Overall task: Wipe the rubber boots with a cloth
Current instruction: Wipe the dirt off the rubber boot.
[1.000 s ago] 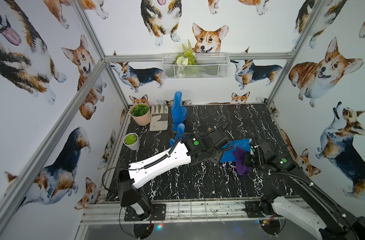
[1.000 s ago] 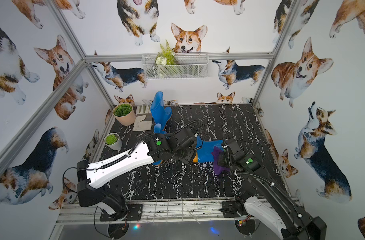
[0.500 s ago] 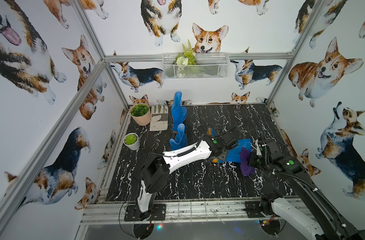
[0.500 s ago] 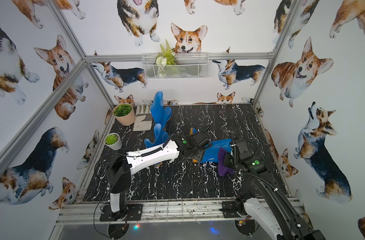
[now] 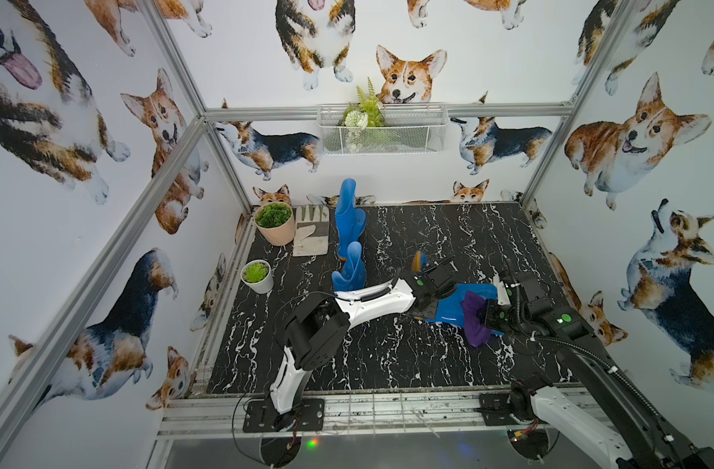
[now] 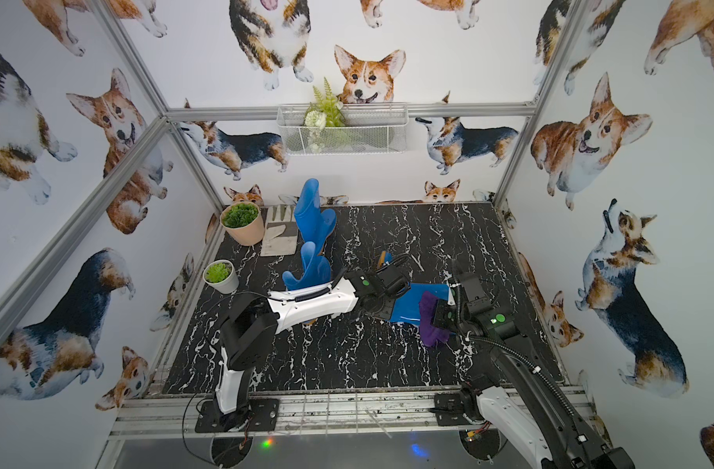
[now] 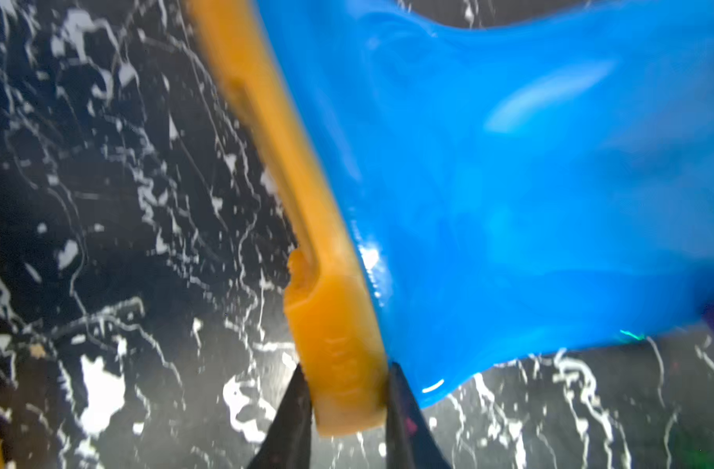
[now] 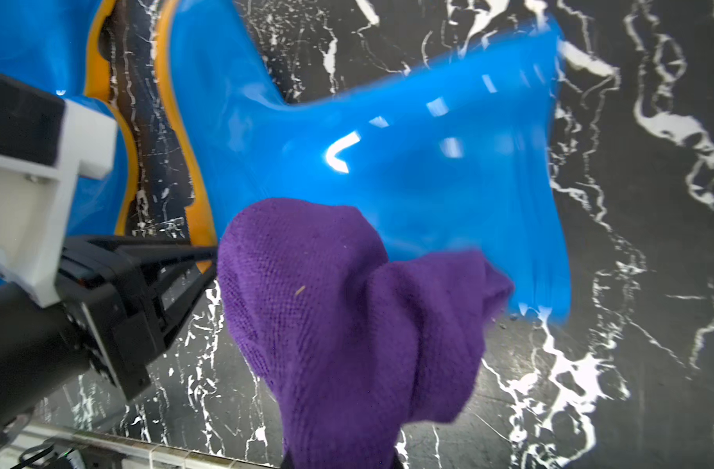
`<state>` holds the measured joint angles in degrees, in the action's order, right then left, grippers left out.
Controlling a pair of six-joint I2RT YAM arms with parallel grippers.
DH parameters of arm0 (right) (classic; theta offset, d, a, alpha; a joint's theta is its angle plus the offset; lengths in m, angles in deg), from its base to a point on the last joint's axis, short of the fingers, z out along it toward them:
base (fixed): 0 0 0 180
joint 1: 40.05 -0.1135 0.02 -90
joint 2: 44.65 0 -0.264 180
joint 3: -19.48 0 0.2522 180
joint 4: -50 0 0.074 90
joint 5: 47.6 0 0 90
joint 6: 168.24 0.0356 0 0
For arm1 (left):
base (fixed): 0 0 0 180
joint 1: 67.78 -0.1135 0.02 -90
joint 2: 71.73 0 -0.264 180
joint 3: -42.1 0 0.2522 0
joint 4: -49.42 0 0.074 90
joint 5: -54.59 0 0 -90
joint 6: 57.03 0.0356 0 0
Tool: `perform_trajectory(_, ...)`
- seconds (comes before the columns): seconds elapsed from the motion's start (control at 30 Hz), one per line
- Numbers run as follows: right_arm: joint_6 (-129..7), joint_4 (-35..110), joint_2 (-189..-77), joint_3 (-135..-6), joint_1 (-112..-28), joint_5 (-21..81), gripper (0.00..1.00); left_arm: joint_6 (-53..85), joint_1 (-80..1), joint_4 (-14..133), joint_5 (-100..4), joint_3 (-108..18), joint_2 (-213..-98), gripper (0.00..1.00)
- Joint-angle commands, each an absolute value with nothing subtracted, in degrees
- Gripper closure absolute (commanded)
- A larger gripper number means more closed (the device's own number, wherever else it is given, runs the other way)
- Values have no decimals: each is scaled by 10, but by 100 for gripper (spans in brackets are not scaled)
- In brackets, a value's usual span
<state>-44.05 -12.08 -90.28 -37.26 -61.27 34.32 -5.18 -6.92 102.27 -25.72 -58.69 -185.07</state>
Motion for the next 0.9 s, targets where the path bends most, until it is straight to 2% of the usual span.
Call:
perform_trajectory(0.0,-464,-94,-905,-384,-612,297,100,-80,-68,1033,-256,-553,-1807,100)
perform_trajectory(0.2,-463,-41,-932,-378,-612,190,100,-120,-54,1026,-258,-503,-1758,100)
perform_trajectory(0.33,-421,56,-955,-331,-617,121,100,-127,-48,1028,-255,-498,-1756,100)
perform_trajectory(0.47,-424,21,-980,-328,-618,194,100,-123,-47,1038,-245,-508,-1758,100)
perform_trajectory(0.57,-433,5,-1000,-331,-618,224,100,-118,-47,1040,-241,-509,-1755,93)
perform_trajectory(0.63,-430,12,-1013,-327,-618,237,83,-114,-47,1040,-241,-511,-1755,89)
perform_trajectory(0.67,-429,17,-1020,-325,-618,241,66,-112,-47,1040,-242,-512,-1756,89)
perform_trajectory(0.73,-428,22,-1032,-323,-618,253,42,-110,-47,1040,-245,-515,-1757,87)
perform_trajectory(0.83,-435,24,-1067,-325,-618,291,17,-106,-48,1040,-245,-516,-1755,86)
perform_trajectory(0.87,-438,20,-1081,-329,-618,303,1,-104,-47,1040,-244,-516,-1753,85)
